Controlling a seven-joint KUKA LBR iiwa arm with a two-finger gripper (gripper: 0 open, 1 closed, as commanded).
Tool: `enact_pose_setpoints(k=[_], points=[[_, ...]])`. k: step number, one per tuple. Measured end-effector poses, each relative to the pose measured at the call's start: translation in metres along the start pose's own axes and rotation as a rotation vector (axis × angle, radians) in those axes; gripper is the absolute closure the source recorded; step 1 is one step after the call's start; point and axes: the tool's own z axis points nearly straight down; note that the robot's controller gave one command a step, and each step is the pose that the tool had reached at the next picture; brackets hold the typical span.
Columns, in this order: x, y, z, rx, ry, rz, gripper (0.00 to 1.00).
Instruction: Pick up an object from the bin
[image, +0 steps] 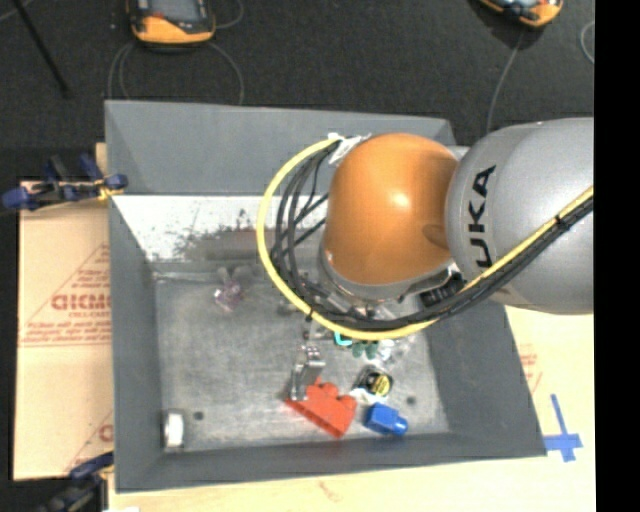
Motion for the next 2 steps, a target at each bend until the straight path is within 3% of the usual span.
enact_pose_setpoints(k=[1,2], points=[[0.029,-0.058,0.036,0.003,-0.001,-0.122,0.0],[0.023,-0.112,0.143,0.003,0.0,-0.27,0.0]])
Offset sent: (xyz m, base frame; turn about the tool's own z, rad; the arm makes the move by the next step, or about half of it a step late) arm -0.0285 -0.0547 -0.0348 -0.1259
